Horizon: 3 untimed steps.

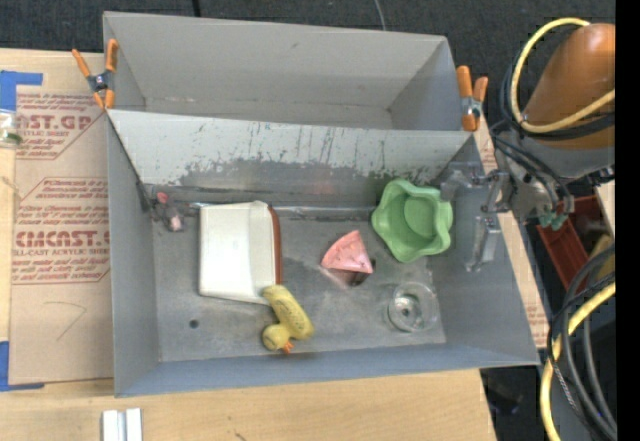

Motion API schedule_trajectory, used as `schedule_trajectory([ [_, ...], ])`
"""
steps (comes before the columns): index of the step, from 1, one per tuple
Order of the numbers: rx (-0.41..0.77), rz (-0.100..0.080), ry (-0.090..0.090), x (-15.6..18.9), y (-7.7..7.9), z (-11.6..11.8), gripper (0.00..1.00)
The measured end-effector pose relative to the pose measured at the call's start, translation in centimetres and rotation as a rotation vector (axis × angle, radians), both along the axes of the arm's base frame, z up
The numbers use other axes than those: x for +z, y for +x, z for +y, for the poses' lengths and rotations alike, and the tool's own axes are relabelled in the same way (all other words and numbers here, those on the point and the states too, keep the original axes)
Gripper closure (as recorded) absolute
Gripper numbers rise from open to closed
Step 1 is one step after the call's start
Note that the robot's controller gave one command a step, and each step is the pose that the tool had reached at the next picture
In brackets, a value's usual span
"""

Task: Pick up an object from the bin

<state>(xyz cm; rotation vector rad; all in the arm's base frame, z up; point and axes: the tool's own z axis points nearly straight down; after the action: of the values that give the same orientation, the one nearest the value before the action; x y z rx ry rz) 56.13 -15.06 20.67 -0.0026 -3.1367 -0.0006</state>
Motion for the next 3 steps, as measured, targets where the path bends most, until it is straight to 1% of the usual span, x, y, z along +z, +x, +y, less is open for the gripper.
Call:
schedule_trajectory([
  [1, 0.002, -0.007, -0.001, 0.5, 0.1, 0.1, 0.0],
  [2, -0.002, -0.019, -0.005, -4.5, 0.6, 1.0, 0.0],
  [3, -0.002, -0.023, -0.005, -5.0, 0.9, 1.1, 0.0],
])
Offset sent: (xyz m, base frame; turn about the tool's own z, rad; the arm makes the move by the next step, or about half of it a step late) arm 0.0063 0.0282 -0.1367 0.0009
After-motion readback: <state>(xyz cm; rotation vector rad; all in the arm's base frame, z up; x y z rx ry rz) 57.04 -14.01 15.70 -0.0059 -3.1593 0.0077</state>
